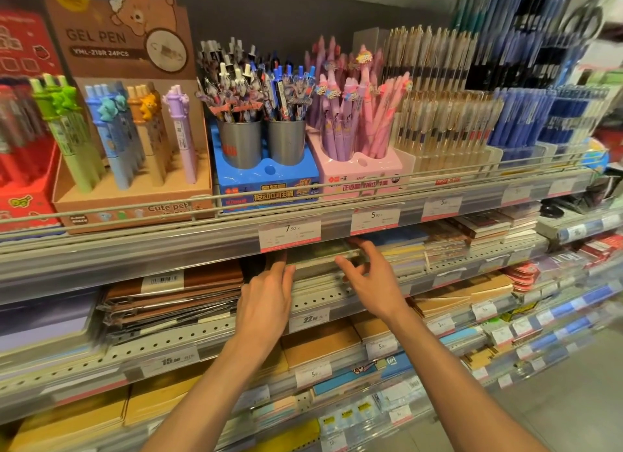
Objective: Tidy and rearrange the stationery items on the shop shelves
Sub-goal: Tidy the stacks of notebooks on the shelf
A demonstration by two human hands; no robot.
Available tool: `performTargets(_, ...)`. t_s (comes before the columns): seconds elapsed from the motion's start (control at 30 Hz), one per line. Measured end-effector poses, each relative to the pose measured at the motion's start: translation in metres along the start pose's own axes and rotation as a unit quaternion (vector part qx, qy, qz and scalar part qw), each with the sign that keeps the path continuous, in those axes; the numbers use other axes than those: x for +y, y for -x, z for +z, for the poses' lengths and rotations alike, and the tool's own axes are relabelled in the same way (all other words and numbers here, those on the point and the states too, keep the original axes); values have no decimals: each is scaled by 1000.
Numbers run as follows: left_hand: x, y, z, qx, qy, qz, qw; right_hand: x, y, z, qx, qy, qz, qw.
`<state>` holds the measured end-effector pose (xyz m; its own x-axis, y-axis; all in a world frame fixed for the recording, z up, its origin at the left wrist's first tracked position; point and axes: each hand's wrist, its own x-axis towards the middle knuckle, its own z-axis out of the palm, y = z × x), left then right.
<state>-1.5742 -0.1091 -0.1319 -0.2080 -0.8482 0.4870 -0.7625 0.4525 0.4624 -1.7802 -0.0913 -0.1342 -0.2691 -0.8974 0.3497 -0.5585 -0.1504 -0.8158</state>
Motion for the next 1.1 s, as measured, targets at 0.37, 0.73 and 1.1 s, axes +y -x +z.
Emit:
performTargets(0.37,-3,3,0,33,-8,21,999,5,-4,2,37,2,-18,999)
performTargets(0.73,-3,1,0,43,-27,27,998,8,-5,3,30,39,-35,998)
performTargets(1.1,-5,3,3,31,-30,9,999,4,3,13,57,109,-55,991)
